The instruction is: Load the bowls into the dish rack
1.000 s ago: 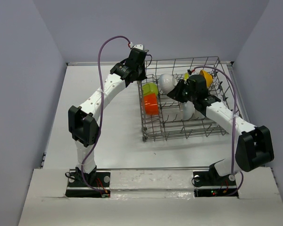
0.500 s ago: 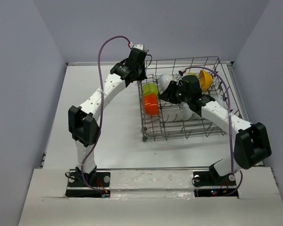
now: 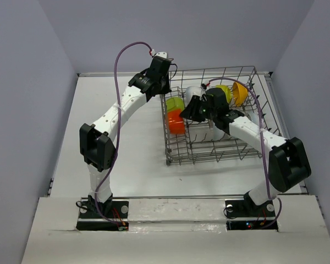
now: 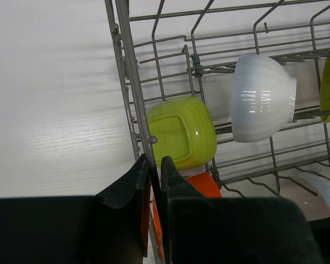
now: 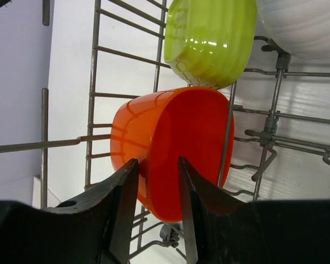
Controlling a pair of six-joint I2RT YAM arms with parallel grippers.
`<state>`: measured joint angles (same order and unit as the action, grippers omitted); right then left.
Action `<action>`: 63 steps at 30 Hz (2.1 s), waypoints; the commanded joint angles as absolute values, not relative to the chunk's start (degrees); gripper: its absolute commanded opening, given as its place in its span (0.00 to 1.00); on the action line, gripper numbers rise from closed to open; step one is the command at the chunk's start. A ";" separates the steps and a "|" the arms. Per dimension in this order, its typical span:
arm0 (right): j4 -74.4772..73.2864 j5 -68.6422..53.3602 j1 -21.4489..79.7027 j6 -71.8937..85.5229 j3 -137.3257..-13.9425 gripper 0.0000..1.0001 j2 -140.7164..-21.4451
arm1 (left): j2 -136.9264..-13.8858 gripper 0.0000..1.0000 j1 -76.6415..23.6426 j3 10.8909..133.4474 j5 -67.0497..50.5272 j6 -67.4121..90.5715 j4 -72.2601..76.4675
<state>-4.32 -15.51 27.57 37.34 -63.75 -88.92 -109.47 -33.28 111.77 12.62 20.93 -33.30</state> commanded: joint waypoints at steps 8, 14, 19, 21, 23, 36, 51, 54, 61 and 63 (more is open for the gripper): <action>-0.97 -16.26 29.09 37.53 -67.15 0.39 -90.35 | -104.06 0.00 -32.43 116.28 14.85 17.14 -31.82; -0.79 -16.44 29.09 37.79 -67.15 0.38 -90.88 | -103.80 0.00 -32.43 116.28 14.85 17.14 -31.82; -0.62 -16.96 29.09 38.14 -67.06 0.32 -90.97 | -103.71 0.00 -32.43 116.28 14.85 17.05 -31.90; -0.70 -17.14 29.09 38.41 -66.97 0.29 -91.14 | -103.80 0.00 -32.43 116.28 14.85 17.05 -31.90; -0.62 -17.40 29.09 38.67 -66.80 0.26 -91.14 | -103.71 0.00 -32.43 116.19 14.85 17.05 -31.90; -0.96 -14.07 29.09 38.50 -66.45 0.01 -89.91 | -103.36 0.00 -32.43 116.10 15.03 16.88 -31.90; -6.76 -3.44 29.09 36.21 -66.62 0.01 -88.33 | -103.18 0.00 -32.43 116.02 14.94 16.61 -31.90; -7.38 -2.29 29.09 35.86 -66.71 0.01 -87.98 | -103.10 0.00 -32.43 116.02 14.94 16.52 -31.90; -8.17 -0.88 29.09 35.60 -66.36 0.01 -87.54 | -103.18 0.00 -32.43 116.02 15.03 16.44 -31.90; -8.26 -0.53 29.09 35.68 -66.09 0.01 -87.36 | -103.10 0.00 -32.43 116.02 15.03 16.35 -31.90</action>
